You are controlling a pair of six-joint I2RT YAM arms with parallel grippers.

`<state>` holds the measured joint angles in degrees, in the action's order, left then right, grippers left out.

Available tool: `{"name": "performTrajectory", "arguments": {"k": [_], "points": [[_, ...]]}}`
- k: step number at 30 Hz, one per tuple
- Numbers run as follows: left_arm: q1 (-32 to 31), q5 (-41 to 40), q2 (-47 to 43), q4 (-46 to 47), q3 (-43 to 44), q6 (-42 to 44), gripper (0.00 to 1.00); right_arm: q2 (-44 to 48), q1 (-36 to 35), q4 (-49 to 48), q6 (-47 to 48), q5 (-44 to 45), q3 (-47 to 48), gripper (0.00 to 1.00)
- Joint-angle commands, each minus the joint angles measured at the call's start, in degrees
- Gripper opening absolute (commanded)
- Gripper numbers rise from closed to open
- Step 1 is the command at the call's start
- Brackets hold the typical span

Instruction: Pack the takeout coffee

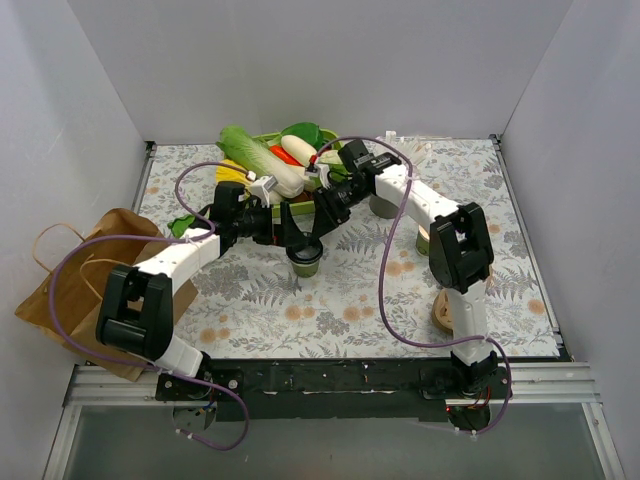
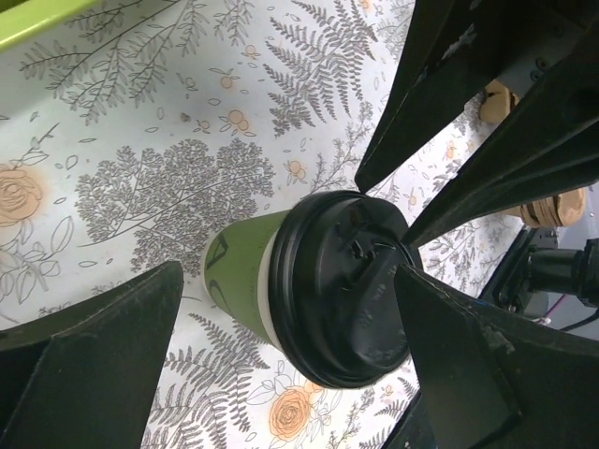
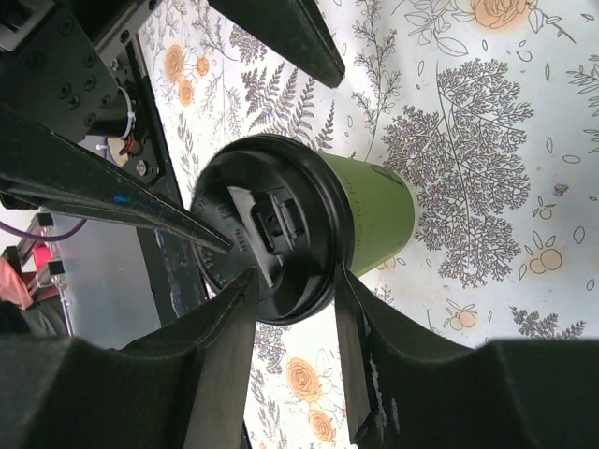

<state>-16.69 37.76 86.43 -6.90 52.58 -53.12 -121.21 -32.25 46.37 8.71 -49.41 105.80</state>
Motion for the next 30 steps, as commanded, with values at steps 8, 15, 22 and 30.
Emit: {"name": "performTrajectory", "arguments": {"k": [8, 15, 22, 30], "points": [[0.87, -2.79, -5.31, -5.94, 1.13, 2.33, 0.96, -1.66, -1.59, -0.32, 0.87, 0.72, 4.06, 0.46], [0.87, -1.28, -6.71, -5.67, 0.42, 1.44, 0.96, -0.70, -1.50, 0.30, 1.57, 1.33, 3.71, 0.46], [1.04, -0.93, -7.42, -8.74, 1.65, 3.38, 0.97, 0.53, -1.33, 1.79, 2.80, 2.03, 5.64, 0.49], [1.39, 2.40, -7.24, -9.10, -0.54, 0.21, 0.97, 1.76, -0.80, 3.11, 5.17, 3.62, 6.79, 0.60]]}}
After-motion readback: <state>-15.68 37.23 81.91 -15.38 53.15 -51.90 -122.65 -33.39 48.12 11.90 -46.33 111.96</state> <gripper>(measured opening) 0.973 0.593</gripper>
